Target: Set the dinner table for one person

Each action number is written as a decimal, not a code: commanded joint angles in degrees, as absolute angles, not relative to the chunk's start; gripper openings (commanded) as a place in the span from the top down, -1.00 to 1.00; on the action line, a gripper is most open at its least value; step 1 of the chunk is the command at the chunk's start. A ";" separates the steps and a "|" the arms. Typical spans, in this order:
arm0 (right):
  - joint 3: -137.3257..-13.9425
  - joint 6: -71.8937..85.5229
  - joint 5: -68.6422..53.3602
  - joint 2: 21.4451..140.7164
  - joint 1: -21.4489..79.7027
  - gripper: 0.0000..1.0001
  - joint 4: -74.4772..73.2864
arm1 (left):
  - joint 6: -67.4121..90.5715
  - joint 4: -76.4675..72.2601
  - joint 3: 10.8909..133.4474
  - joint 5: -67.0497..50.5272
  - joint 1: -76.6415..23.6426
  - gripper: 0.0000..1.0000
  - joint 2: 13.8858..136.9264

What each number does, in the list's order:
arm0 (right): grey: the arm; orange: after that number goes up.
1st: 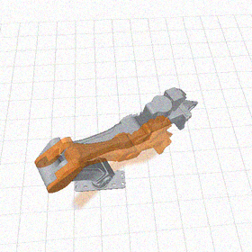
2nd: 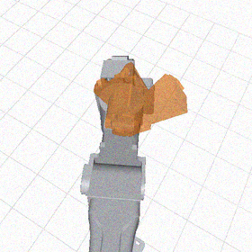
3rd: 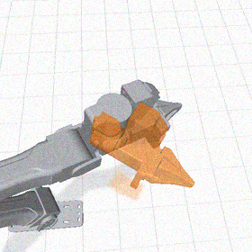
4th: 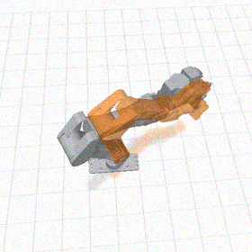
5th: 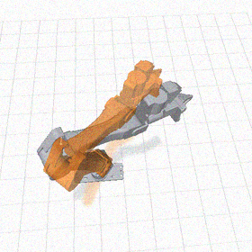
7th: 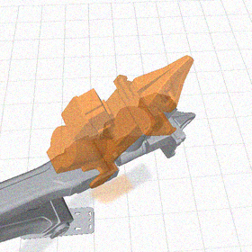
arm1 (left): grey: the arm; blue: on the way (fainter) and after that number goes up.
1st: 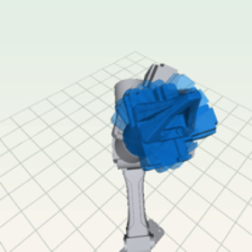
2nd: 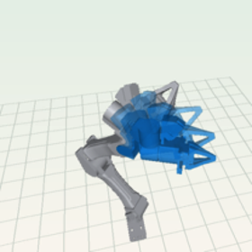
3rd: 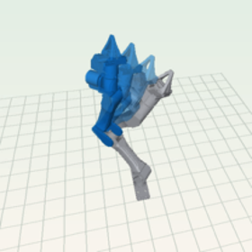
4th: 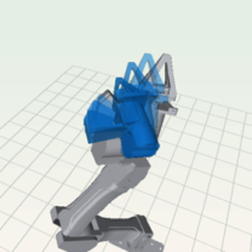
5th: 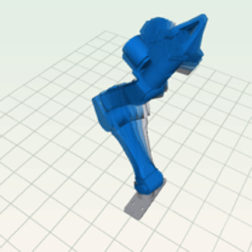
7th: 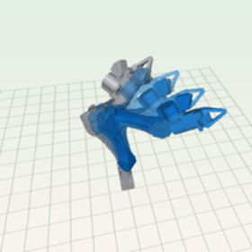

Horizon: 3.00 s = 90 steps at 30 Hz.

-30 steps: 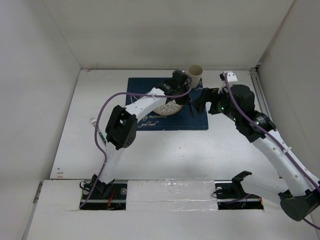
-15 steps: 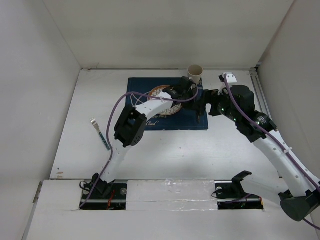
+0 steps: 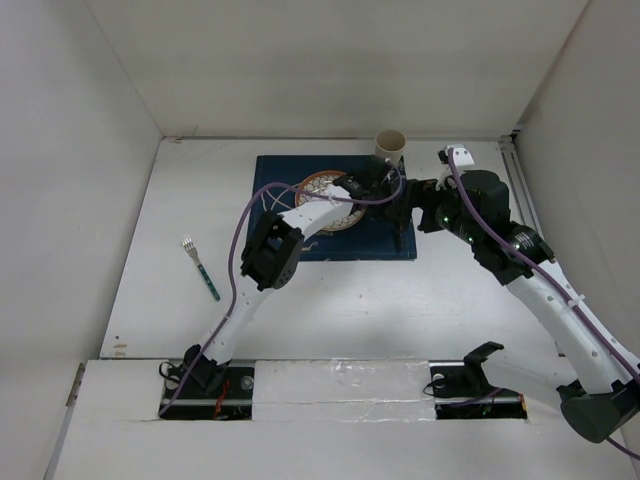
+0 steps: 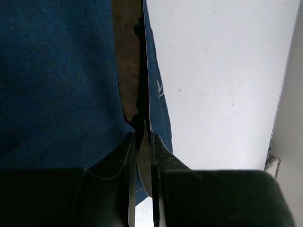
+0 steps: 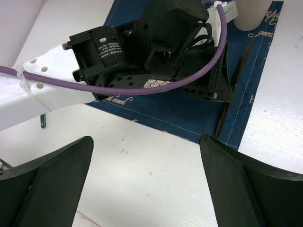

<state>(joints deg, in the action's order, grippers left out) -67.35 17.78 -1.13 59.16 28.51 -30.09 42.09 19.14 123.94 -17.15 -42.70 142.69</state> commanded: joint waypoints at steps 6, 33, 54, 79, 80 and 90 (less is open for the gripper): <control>-67.68 17.31 -2.11 57.92 28.21 -0.99 -29.00 | 41.13 19.69 128.14 -17.40 -42.37 1.00 143.00; -66.62 17.31 -2.11 58.97 29.27 -0.99 -27.42 | 43.95 18.02 127.09 -16.35 -41.31 0.75 144.14; -68.99 17.31 -2.64 53.18 30.32 -0.99 -28.04 | 42.72 21.87 120.77 -5.03 -42.98 -0.52 122.45; -57.92 20.83 -15.29 59.67 35.68 -0.99 -8.80 | 49.22 39.63 48.69 10.90 3.25 -1.00 63.27; -57.92 20.83 -15.82 61.07 35.68 -0.99 -8.79 | 49.22 39.64 48.69 10.90 3.86 -1.00 64.33; -58.45 20.83 -20.04 66.62 36.21 -0.99 -4.92 | 49.83 30.24 44.82 7.38 4.48 -0.86 75.31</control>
<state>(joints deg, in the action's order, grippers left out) -57.54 20.67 -17.23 65.69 35.73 -9.67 48.99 32.69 45.43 7.64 4.23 74.02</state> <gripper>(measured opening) 0.994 0.937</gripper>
